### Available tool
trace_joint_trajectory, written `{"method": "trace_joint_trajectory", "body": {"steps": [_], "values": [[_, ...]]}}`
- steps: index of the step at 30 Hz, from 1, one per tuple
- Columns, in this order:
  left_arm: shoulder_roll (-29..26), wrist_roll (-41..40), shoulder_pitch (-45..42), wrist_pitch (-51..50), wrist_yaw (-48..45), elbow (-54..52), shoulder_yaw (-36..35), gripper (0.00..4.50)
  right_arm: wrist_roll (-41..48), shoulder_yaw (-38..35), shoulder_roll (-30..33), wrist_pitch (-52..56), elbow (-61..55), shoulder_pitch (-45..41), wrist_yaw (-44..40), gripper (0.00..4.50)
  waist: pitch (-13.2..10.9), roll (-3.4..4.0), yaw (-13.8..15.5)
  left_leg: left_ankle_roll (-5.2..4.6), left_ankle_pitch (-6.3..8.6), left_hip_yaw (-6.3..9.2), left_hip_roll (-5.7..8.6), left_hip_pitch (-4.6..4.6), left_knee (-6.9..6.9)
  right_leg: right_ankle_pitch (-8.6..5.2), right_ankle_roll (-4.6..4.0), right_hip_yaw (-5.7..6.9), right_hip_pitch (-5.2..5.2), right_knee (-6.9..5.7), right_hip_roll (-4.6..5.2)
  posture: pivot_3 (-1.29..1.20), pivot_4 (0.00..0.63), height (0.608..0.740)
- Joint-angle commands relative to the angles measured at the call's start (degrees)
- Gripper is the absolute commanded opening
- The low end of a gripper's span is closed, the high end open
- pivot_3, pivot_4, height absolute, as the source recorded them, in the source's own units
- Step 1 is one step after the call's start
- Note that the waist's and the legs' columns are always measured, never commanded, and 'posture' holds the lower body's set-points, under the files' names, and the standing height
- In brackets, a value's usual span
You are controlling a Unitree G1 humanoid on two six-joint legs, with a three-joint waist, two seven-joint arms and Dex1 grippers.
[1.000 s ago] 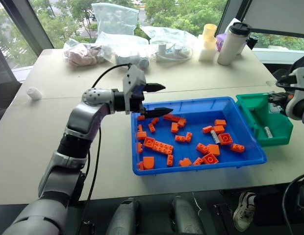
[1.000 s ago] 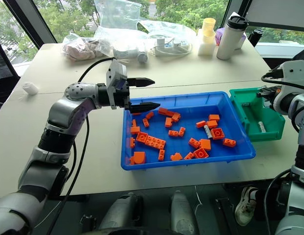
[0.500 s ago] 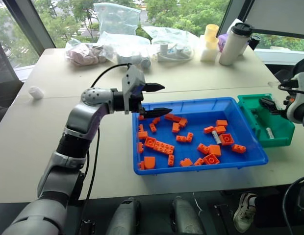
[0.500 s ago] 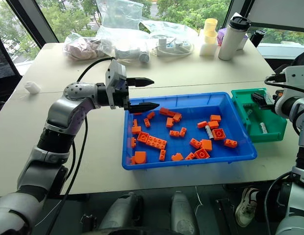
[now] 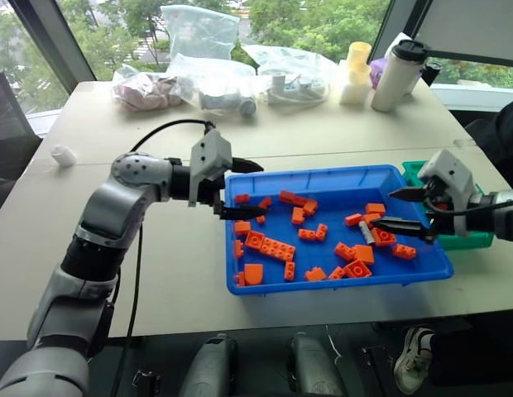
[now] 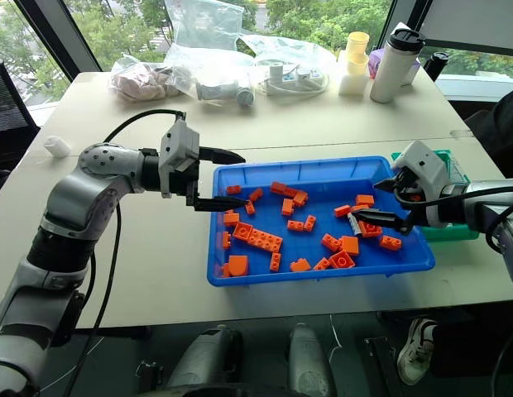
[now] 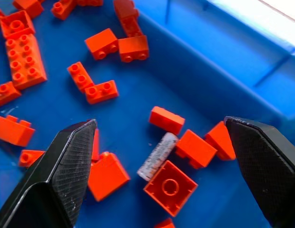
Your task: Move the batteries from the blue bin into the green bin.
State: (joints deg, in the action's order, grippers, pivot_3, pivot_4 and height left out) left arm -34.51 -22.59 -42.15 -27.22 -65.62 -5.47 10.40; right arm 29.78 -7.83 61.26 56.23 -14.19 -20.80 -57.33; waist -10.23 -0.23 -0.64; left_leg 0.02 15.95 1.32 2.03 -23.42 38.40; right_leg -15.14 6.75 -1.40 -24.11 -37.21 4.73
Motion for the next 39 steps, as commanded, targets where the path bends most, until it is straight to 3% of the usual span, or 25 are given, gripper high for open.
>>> {"method": "trace_joint_trajectory", "body": {"steps": [1,6,17,25,28,34,35,39], "values": [[-0.32,0.24,0.71,-0.20,1.25,-2.57,-0.93,4.50,1.84,1.02,-0.96,6.40,-0.88,-1.74,2.78,4.44,0.00,0.00,0.08,0.00,0.00,0.01,0.00,0.00,0.00,0.00,0.00,0.01,0.00,0.00,0.00,0.00,0.150,0.740],[-0.62,0.41,1.94,-0.40,2.44,-3.39,-1.38,4.50,0.75,3.82,-2.62,9.57,1.38,-2.81,6.12,4.44,0.00,0.00,0.11,0.00,0.00,0.02,0.01,-0.01,0.00,0.00,0.00,0.01,-0.01,0.00,0.02,0.00,0.150,0.740],[0.18,0.38,2.52,-0.12,4.52,-3.35,-1.61,4.50,-0.96,10.68,-1.32,9.25,3.21,-3.69,4.85,4.44,0.00,0.00,0.05,0.00,0.00,0.02,0.01,-0.01,0.00,0.00,0.00,0.02,-0.01,0.00,0.01,0.00,0.150,0.740],[0.19,1.54,2.98,0.76,5.07,-3.26,-1.10,4.50,-4.38,14.43,-4.62,9.24,9.30,-7.95,7.73,4.44,0.00,-0.01,0.01,0.00,0.00,0.02,0.01,-0.01,0.00,0.00,0.00,0.03,-0.02,0.00,0.01,0.00,0.150,0.740],[0.11,1.58,3.17,0.61,5.24,-3.56,-1.19,4.50,-5.89,15.17,-5.53,8.51,11.20,-8.86,8.42,3.54,0.01,-0.02,0.04,0.00,0.00,0.02,0.01,-0.01,0.01,0.00,0.00,0.02,-0.02,0.00,0.01,0.00,0.150,0.740],[-0.14,1.49,3.30,0.35,4.80,-3.95,-1.14,4.50,-6.62,15.81,-5.30,8.09,10.22,-8.40,7.32,0.37,0.01,-0.02,0.06,0.01,0.00,0.02,0.01,-0.01,0.01,0.00,0.00,0.03,-0.01,0.00,0.01,0.00,0.150,0.740],[-0.33,1.47,3.30,0.28,4.49,-3.96,-1.06,4.50,-6.25,15.90,-4.94,8.15,9.22,-8.02,6.60,0.03,0.01,-0.02,0.12,0.01,0.00,0.02,0.01,-0.01,0.02,0.00,0.00,0.03,-0.01,-0.01,0.02,0.00,0.150,0.740],[-0.70,1.60,3.37,0.38,3.83,-3.89,-0.77,4.50,-5.98,15.50,-4.59,8.54,7.51,-7.34,5.92,0.01,0.01,-0.02,0.05,0.00,0.00,0.03,0.02,-0.01,0.03,0.00,0.00,0.03,0.01,0.00,0.02,0.00,0.150,0.740]]}}
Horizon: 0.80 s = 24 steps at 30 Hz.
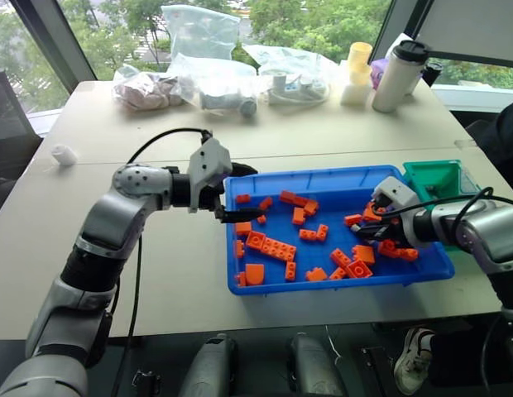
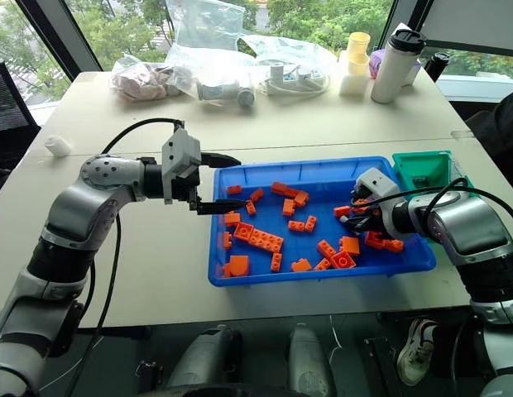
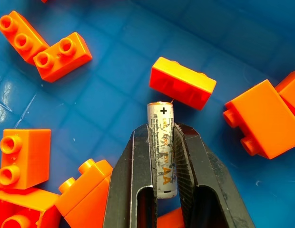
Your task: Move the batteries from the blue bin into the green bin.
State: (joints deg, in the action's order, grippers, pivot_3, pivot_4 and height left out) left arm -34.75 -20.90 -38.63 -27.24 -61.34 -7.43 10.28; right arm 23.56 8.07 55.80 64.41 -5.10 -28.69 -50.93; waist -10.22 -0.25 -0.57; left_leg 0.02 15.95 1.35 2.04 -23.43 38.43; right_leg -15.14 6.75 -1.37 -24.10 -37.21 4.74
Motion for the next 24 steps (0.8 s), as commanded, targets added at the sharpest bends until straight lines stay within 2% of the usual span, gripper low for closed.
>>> {"method": "trace_joint_trajectory", "body": {"steps": [1,4,11,16,24], "values": [[-0.43,-0.08,-0.21,0.48,-0.55,-1.84,-0.60,4.50,0.09,-0.85,0.78,0.30,-1.53,0.45,-0.26,0.01,0.00,0.00,-0.03,0.00,0.00,0.00,0.00,0.00,0.00,0.00,0.00,0.00,0.00,0.00,0.00,0.00,0.150,0.740],[0.11,-0.12,-0.87,0.87,-0.83,-1.12,-0.51,4.50,0.43,-4.01,1.82,0.10,-1.39,-0.73,-0.12,0.01,0.00,0.00,-0.02,0.00,0.00,0.00,0.00,0.00,0.00,0.00,0.00,0.00,0.00,0.00,0.00,0.00,0.150,0.740],[8.19,-7.26,-4.63,-2.31,1.09,2.54,-4.44,4.50,0.12,-23.36,3.81,-2.46,4.94,-5.69,7.24,0.01,-0.01,0.01,0.57,-0.01,0.01,0.01,0.02,-0.07,0.14,0.00,0.00,0.03,-0.02,-0.02,0.03,0.00,0.150,0.740],[11.41,-6.87,-6.19,-1.05,0.60,4.89,-3.02,4.50,-2.67,-29.36,4.89,-2.10,8.58,-2.84,13.03,0.01,0.00,0.01,0.92,-0.02,0.02,-0.03,0.00,-0.07,0.15,0.00,0.00,0.01,-0.01,-0.02,0.02,0.00,0.150,0.740],[15.02,-3.08,-9.54,3.97,-1.51,11.73,-0.28,4.50,-3.26,-31.01,3.22,-3.75,11.92,-1.31,17.17,0.01,0.01,0.03,0.95,-0.07,0.04,-0.07,0.00,-0.09,0.36,0.00,0.00,-0.01,0.00,-0.13,0.00,0.00,0.150,0.740]]}}
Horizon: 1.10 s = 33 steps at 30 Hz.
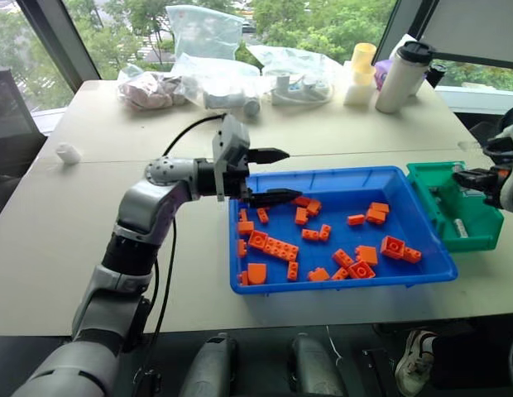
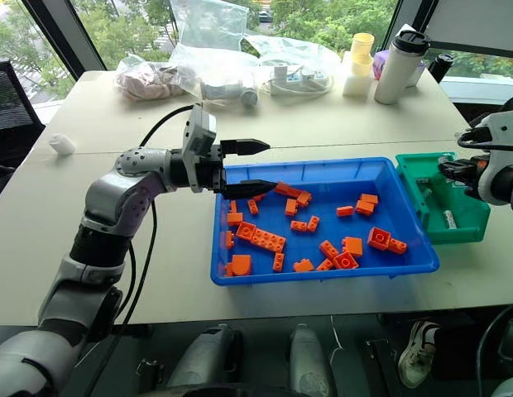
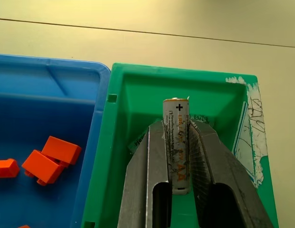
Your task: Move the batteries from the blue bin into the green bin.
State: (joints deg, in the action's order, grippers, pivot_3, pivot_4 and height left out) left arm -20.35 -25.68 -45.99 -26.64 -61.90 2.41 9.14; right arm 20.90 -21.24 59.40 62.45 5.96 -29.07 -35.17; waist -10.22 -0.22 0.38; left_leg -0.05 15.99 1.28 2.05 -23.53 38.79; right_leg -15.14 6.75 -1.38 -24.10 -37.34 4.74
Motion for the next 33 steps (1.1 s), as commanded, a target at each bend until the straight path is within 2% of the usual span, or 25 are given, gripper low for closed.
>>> {"method": "trace_joint_trajectory", "body": {"steps": [1,7,8,10,17,20,25,29,33], "values": [[0.80,2.40,-2.68,4.30,-1.14,2.93,1.17,4.50,-0.65,-1.50,-0.49,-2.13,1.32,-1.06,1.75,0.01,0.00,0.00,0.01,0.00,0.00,0.00,0.00,0.00,0.00,0.00,0.00,0.00,0.01,0.00,0.00,0.00,0.150,0.740],[1.25,3.52,-3.66,6.24,-1.97,5.31,0.99,4.50,-0.83,-1.08,-0.42,-3.15,2.21,-1.19,2.69,2.93,0.00,0.01,-0.07,-0.02,0.01,0.00,-0.01,0.00,0.02,0.00,0.00,0.00,0.01,0.00,-0.01,0.00,0.150,0.740],[1.16,3.61,-3.65,6.34,-2.05,5.35,0.87,4.50,-0.90,-1.13,-0.44,-3.33,2.31,-1.26,2.95,3.64,0.00,0.01,-0.07,-0.02,0.01,0.00,0.00,0.00,0.02,0.00,0.00,0.00,0.01,0.00,-0.01,0.00,0.150,0.740],[0.79,3.88,-3.52,6.48,-2.09,5.32,0.60,4.50,-0.89,-1.17,-0.29,-4.21,2.25,-1.25,2.87,4.48,0.00,0.01,-0.08,-0.03,0.02,0.00,0.00,0.00,0.03,0.00,0.00,0.00,0.01,0.00,-0.01,0.00,0.150,0.740],[-2.96,3.88,-2.07,5.65,-2.50,3.29,-0.61,4.50,2.88,-1.79,-0.53,-9.25,-3.05,0.50,-3.09,4.48,0.00,0.01,-0.10,-0.04,0.02,0.00,-0.01,0.00,0.04,0.00,0.00,0.00,0.01,0.00,-0.01,0.00,0.150,0.740],[-12.76,3.49,3.32,1.29,-1.82,-3.13,-5.43,4.50,8.73,-8.61,-0.76,-12.63,-15.57,9.63,-11.99,4.48,0.01,0.02,-0.50,-0.09,0.06,0.05,-0.05,0.00,-0.02,0.00,0.01,0.00,-0.01,0.02,-0.07,0.00,0.150,0.740],[-23.24,-0.37,14.34,-8.37,0.80,-15.86,-12.37,4.50,13.57,-19.52,-3.34,-13.91,-23.46,21.33,-16.81,4.48,0.00,0.00,-0.89,-0.11,0.07,0.16,-0.04,0.01,-0.07,-0.01,0.01,0.00,0.04,0.06,-0.04,0.00,0.150,0.740],[-25.52,-4.73,21.52,-16.86,6.62,-23.61,-19.11,4.50,18.04,-20.67,-3.24,-11.36,-25.32,27.61,-21.35,4.48,-0.01,-0.01,-0.54,-0.20,0.15,0.33,-0.03,0.23,0.13,-0.01,0.01,0.11,0.58,0.24,0.00,0.00,0.150,0.740],[-24.12,-7.84,26.25,-21.62,11.90,-28.39,-22.92,4.50,18.76,-18.52,-3.20,-13.07,-24.10,28.27,-22.18,4.48,-0.01,0.00,-0.46,-0.22,0.16,0.35,-0.02,0.33,0.18,-0.01,0.01,0.12,0.70,0.26,0.05,0.00,0.150,0.740]]}}
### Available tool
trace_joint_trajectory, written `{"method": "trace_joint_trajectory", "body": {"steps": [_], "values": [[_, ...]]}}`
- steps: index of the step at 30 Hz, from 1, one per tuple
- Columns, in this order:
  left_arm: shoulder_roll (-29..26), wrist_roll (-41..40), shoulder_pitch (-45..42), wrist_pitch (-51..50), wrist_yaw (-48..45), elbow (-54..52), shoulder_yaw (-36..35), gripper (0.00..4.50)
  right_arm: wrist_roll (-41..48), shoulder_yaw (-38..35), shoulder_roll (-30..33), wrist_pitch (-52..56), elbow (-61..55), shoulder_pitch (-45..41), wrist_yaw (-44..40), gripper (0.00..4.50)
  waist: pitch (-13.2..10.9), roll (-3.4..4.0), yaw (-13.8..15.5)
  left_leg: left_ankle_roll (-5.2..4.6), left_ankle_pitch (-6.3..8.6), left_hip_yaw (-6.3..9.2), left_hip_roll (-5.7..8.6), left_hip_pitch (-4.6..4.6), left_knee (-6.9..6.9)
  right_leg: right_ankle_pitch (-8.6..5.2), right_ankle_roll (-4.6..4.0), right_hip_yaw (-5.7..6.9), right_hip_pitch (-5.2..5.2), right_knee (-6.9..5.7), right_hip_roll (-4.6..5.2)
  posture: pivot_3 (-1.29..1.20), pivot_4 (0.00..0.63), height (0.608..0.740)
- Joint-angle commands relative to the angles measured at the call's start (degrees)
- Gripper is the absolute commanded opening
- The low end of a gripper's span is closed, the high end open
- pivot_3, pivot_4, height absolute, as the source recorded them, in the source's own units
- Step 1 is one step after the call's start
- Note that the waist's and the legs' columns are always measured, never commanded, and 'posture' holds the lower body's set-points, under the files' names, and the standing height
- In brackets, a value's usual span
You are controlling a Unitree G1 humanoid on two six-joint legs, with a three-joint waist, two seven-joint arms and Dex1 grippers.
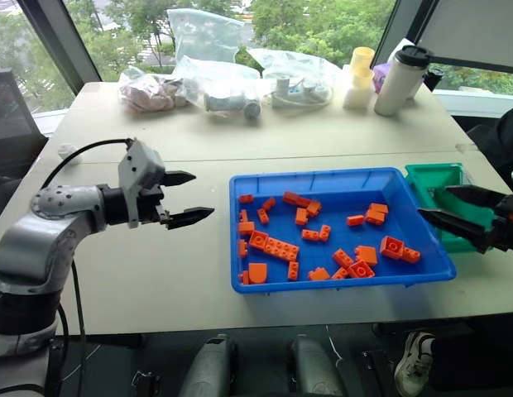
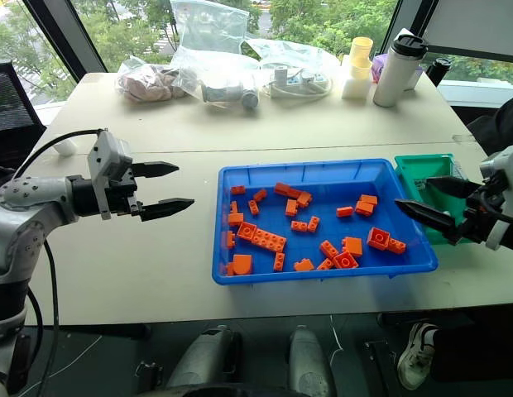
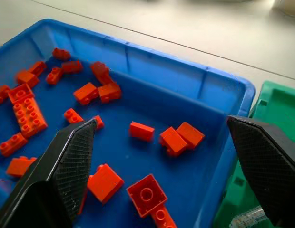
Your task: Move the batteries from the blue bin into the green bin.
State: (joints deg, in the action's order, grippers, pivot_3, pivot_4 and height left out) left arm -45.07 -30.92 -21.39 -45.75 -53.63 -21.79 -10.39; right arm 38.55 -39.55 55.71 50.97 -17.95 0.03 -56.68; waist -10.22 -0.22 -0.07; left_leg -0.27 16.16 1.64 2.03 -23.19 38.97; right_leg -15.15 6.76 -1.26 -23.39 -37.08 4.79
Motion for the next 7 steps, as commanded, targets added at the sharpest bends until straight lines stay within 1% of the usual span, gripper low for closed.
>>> {"method": "trace_joint_trajectory", "body": {"steps": [1,4,7], "values": [[1.08,-3.14,2.76,-3.09,4.79,-5.13,-3.95,4.50,1.05,0.61,0.37,-2.22,0.37,-1.28,-0.66,4.48,0.00,0.01,-0.02,0.00,0.00,0.00,0.00,0.01,0.00,0.00,0.00,0.00,0.00,-0.01,0.00,0.00,0.150,0.740],[2.87,-4.56,4.78,-4.27,8.25,-6.40,-5.24,4.50,0.65,2.85,0.10,-3.65,1.53,-2.68,-0.33,4.48,0.00,0.00,0.07,0.01,0.00,0.00,0.00,0.00,0.00,0.00,0.00,-0.01,-0.02,-0.01,0.01,0.00,0.150,0.740],[3.67,-3.17,7.11,-2.81,11.02,-5.95,-5.56,4.50,0.78,4.44,-0.41,-4.70,1.95,-3.64,0.04,4.48,0.00,0.00,0.23,0.01,0.00,-0.01,0.00,0.00,0.00,0.00,0.00,-0.01,-0.03,-0.01,0.01,0.00,0.150,0.740]]}}
